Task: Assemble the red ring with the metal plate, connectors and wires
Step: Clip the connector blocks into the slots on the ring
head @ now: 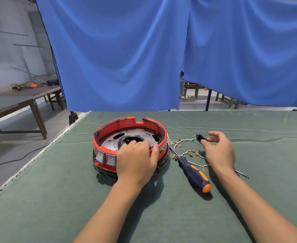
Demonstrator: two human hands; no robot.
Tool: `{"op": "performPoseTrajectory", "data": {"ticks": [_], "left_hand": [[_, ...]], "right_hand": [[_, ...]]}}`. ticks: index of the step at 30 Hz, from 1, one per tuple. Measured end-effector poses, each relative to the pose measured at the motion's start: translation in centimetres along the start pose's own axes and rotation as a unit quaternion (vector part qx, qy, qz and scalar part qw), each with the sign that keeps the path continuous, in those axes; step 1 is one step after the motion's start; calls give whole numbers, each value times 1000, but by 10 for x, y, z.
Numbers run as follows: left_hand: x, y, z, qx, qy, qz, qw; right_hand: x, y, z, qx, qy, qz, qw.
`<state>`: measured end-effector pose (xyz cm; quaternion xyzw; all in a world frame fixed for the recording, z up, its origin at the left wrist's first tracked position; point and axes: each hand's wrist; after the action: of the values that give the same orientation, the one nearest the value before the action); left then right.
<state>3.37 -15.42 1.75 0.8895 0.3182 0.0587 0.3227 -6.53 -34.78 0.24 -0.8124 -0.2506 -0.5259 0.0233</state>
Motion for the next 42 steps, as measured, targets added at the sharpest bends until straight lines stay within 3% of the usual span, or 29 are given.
{"op": "performPoseTrajectory", "data": {"ticks": [6,9,14,17,20,24,27,30,34,36,39,42], "left_hand": [[6,4,-6,91,-13,-57,994],[18,14,-11,156,-63,-95,981],[35,15,-30,262,-69,-66,960],[27,16,-36,234,-43,-50,970],[3,13,-33,214,-108,-8,971],[-8,9,-26,262,-127,53,955],[3,14,-35,320,-223,67,918],[19,18,-57,414,-250,25,875],[31,20,-76,504,-137,-28,852],[20,18,-70,470,-114,-66,873],[-14,8,-54,321,-71,-49,943],[-29,7,-43,305,-88,-6,948]], "right_hand": [[19,-9,-9,32,67,7,997],[36,-14,-18,114,217,43,968],[61,-28,-25,222,344,56,911],[69,-35,-23,277,382,76,878],[72,-40,-20,310,398,88,859],[76,-41,-23,331,462,125,813],[77,-40,-26,346,492,148,785],[78,-43,-23,342,463,138,806],[79,-48,-12,326,397,104,852],[79,-52,-6,324,386,101,858],[78,-57,-1,319,389,110,857],[77,-57,-1,303,414,122,850]]}}
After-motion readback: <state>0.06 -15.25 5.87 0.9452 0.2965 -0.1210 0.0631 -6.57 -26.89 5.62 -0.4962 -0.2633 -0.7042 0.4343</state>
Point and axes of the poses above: each hand's wrist, its own y-axis towards the middle knuckle, its own z-axis out of the palm, x = y × z, and after that the axes turned 12 degrees about x, right-handed
